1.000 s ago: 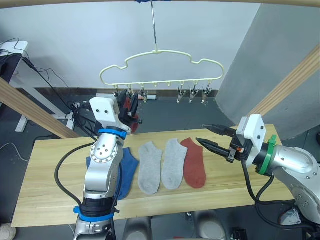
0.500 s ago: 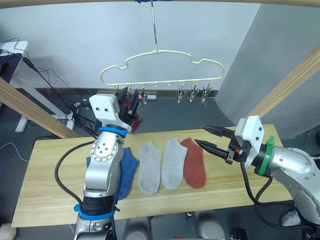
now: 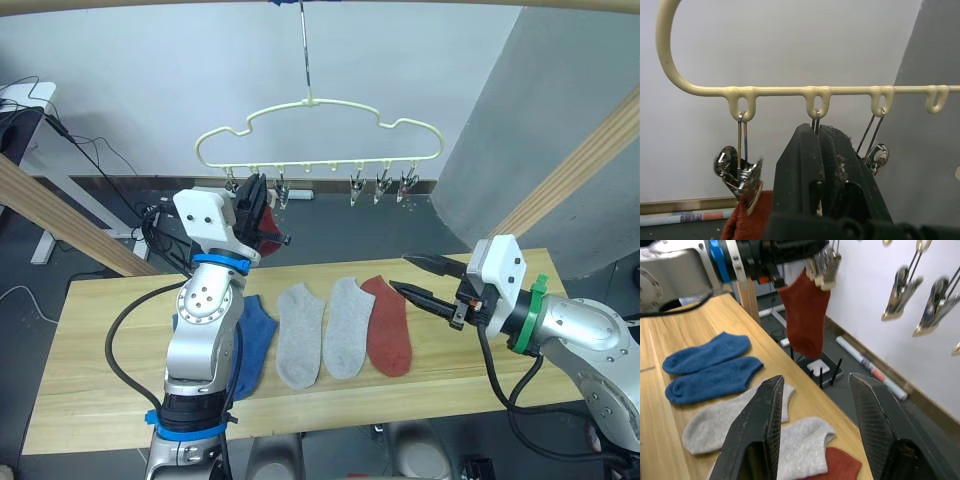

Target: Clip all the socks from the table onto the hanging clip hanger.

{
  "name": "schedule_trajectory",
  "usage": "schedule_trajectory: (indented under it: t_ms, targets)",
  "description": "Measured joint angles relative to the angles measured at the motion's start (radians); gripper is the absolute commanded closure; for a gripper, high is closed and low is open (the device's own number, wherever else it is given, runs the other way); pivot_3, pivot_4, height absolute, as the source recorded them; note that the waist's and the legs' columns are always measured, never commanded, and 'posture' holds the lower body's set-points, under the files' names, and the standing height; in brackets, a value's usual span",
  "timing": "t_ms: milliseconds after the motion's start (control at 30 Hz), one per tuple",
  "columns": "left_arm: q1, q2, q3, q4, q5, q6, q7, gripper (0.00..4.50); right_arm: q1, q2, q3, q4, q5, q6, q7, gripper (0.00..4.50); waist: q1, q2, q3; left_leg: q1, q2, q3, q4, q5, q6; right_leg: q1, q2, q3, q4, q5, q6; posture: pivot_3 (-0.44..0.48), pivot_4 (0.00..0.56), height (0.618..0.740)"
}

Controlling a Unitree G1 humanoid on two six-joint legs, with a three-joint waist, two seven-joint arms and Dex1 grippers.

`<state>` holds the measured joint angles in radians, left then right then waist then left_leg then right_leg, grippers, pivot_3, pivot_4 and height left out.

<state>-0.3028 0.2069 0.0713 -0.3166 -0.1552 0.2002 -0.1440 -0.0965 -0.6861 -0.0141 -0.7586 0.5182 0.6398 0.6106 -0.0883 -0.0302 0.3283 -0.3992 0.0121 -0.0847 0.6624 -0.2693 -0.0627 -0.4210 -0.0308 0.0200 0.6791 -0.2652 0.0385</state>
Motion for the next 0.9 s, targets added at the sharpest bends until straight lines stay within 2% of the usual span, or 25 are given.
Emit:
schedule_trajectory:
  t_ms: [100, 133, 200, 333, 500, 633, 900]
  targets:
    - [0.004, 0.026, 0.005, -0.017, -0.002, 0.017, -0.020, 4.50, 0.050, 0.001, 0.098, 0.008, -0.100, 0.022, -0.064, 0.80, 0.000, 0.000, 0.000, 0.000, 0.000, 0.000, 0.000, 0.000, 0.000, 0.000, 0.000, 0.000, 0.000, 0.000, 0.000, -0.185, 0.325, 0.740]
    - [0.007, 0.033, 0.006, -0.026, -0.002, 0.023, -0.024, 4.50, 0.065, 0.024, 0.142, 0.013, -0.150, 0.042, -0.115, 0.33, -0.001, 0.000, 0.000, 0.000, 0.000, 0.000, 0.000, 0.000, 0.000, 0.000, 0.000, 0.000, 0.000, 0.000, 0.000, -0.174, 0.330, 0.740]
    - [0.008, 0.035, 0.007, -0.035, -0.004, 0.034, -0.025, 4.50, 0.080, 0.065, 0.205, 0.025, -0.216, 0.078, -0.191, 0.05, 0.000, 0.000, 0.000, 0.000, 0.000, 0.000, 0.000, 0.000, 0.000, 0.000, 0.000, 0.000, 0.000, 0.000, 0.000, -0.174, 0.330, 0.740]
    - [0.008, 0.044, 0.007, -0.053, -0.005, 0.065, -0.039, 4.50, 0.113, 0.154, 0.371, 0.119, -0.406, 0.088, -0.352, 0.05, 0.001, 0.000, 0.000, 0.000, 0.000, 0.000, 0.000, 0.000, 0.000, -0.001, 0.000, 0.000, 0.000, -0.003, 0.004, -0.162, 0.343, 0.740]
    - [0.008, 0.044, 0.009, -0.077, -0.005, 0.098, -0.043, 4.50, 0.111, 0.284, 0.455, 0.269, -0.538, 0.045, -0.455, 0.05, 0.001, 0.000, 0.001, 0.001, 0.001, 0.000, -0.001, 0.000, 0.000, -0.001, 0.000, 0.001, 0.000, -0.003, 0.005, -0.158, 0.350, 0.740]
    - [0.008, 0.042, 0.008, -0.078, -0.005, 0.107, -0.043, 4.50, 0.081, 0.415, 0.446, 0.426, -0.580, 0.046, -0.518, 0.05, 0.002, 0.000, 0.001, 0.000, 0.001, 0.000, -0.001, 0.000, 0.000, -0.001, 0.000, 0.000, 0.000, -0.003, 0.004, -0.152, 0.350, 0.740]
    - [0.007, 0.043, 0.008, -0.078, -0.006, 0.118, -0.045, 4.50, 0.081, 0.532, 0.389, 0.504, -0.579, 0.049, -0.547, 0.05, 0.001, 0.000, 0.001, 0.000, 0.001, 0.000, -0.001, 0.000, 0.000, -0.001, 0.000, 0.000, 0.000, 0.000, 0.001, -0.144, 0.350, 0.740]
